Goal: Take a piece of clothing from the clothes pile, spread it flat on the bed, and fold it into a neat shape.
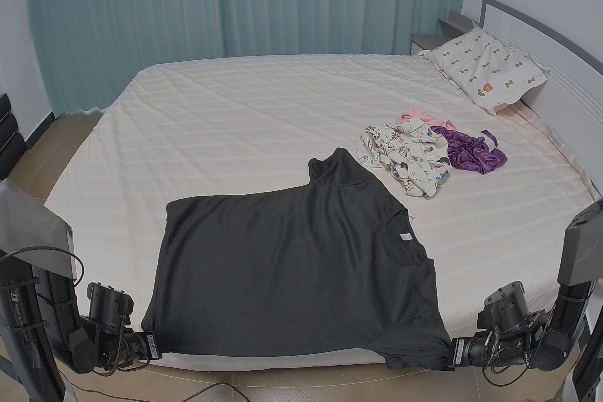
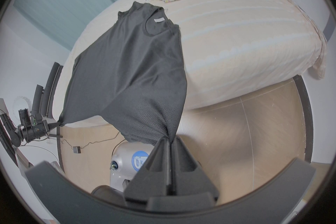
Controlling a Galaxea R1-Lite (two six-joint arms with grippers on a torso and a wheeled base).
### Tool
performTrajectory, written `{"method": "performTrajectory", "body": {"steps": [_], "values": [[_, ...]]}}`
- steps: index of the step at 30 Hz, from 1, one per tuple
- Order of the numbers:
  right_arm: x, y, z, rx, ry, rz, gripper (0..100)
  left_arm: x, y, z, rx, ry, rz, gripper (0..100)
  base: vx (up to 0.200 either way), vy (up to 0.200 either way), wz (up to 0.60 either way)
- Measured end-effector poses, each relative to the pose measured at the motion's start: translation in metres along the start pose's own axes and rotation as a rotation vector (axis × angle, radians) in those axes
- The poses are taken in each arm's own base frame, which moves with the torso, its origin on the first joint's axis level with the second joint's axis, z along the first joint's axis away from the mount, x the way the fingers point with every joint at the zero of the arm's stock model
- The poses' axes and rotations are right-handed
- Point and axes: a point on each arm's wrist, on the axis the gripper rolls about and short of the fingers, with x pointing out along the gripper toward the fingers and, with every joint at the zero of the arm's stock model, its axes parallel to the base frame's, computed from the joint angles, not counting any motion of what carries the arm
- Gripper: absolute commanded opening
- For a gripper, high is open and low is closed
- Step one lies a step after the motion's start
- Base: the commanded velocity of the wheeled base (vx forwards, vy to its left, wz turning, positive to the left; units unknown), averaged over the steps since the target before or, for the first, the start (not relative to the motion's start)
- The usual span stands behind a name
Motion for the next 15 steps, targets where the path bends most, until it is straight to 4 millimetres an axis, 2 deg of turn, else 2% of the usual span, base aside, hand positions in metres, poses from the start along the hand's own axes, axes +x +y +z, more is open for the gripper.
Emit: {"method": "performTrajectory", "body": {"steps": [8,15], "values": [[-0.003,0.005,0.012,0.009,-0.105,0.059,0,-0.007,-0.003,0.008,-0.005,-0.049,-0.06,0,0.0,0.0,0.0],[0.002,0.009,0.032,0.017,-0.191,0.087,0,-0.004,-0.009,0.034,-0.031,-0.097,-0.075,0,0.0,0.0,0.0]]}}
